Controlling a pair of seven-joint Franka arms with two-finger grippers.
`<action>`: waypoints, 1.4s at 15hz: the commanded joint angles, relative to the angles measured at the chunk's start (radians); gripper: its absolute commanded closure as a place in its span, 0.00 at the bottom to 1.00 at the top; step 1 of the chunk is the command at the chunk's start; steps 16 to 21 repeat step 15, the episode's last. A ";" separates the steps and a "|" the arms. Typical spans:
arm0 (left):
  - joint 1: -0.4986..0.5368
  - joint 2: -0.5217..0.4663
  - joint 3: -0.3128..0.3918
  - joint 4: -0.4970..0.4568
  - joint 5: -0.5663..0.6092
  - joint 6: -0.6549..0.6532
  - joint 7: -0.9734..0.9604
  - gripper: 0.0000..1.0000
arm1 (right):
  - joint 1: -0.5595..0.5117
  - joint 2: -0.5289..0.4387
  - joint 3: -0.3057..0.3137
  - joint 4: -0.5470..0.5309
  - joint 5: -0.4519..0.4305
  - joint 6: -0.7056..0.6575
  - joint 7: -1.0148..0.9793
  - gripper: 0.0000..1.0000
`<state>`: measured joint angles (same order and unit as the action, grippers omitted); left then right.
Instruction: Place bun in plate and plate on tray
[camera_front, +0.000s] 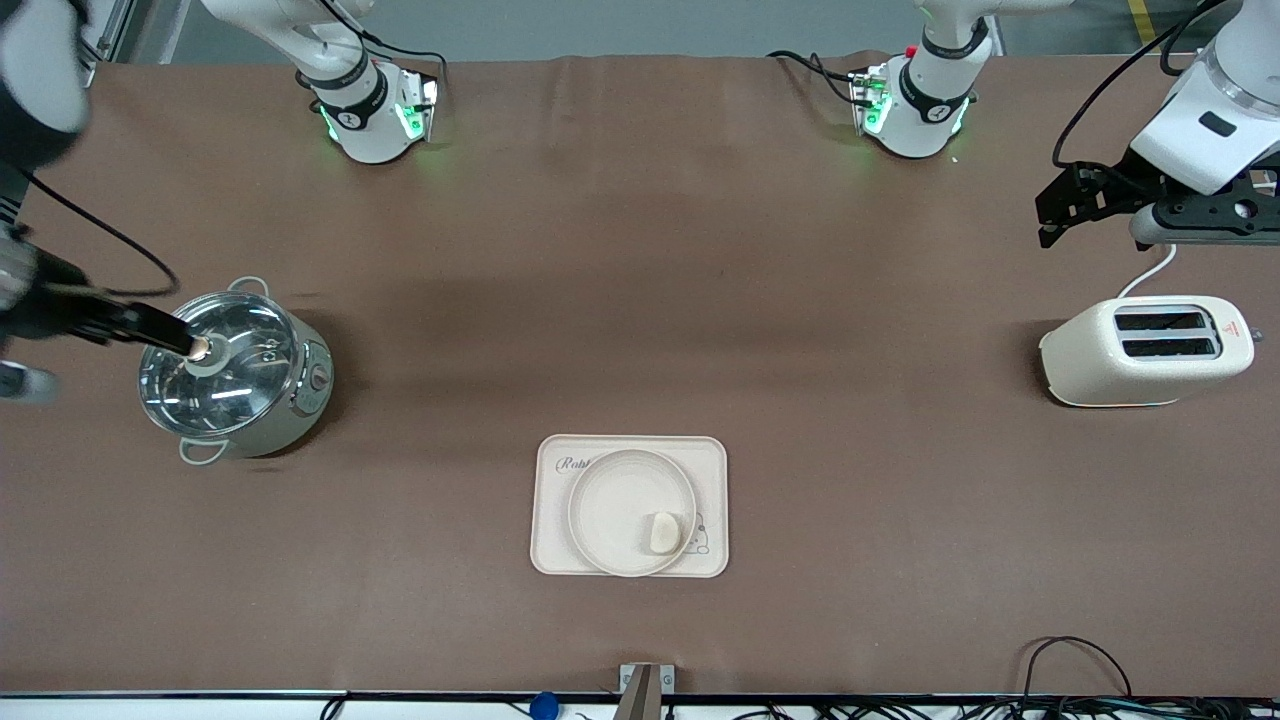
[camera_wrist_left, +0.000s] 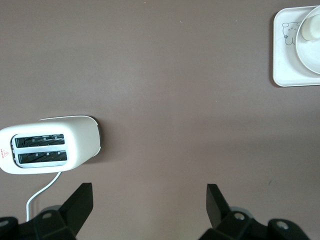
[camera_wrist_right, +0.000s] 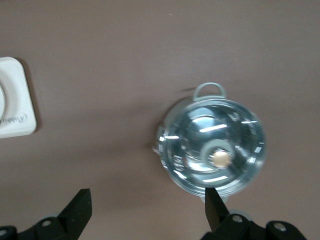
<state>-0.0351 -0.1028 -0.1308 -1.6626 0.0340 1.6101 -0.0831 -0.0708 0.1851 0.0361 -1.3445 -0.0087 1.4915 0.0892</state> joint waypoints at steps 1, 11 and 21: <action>-0.003 -0.014 0.000 0.000 -0.019 0.004 -0.003 0.00 | -0.121 -0.091 0.099 -0.077 -0.069 -0.002 -0.100 0.00; -0.003 0.002 0.000 0.064 -0.013 -0.045 0.011 0.00 | 0.028 -0.277 -0.030 -0.272 -0.068 0.020 -0.109 0.00; -0.002 0.002 0.000 0.063 -0.019 -0.045 0.014 0.00 | 0.028 -0.294 -0.079 -0.303 -0.008 0.033 -0.112 0.00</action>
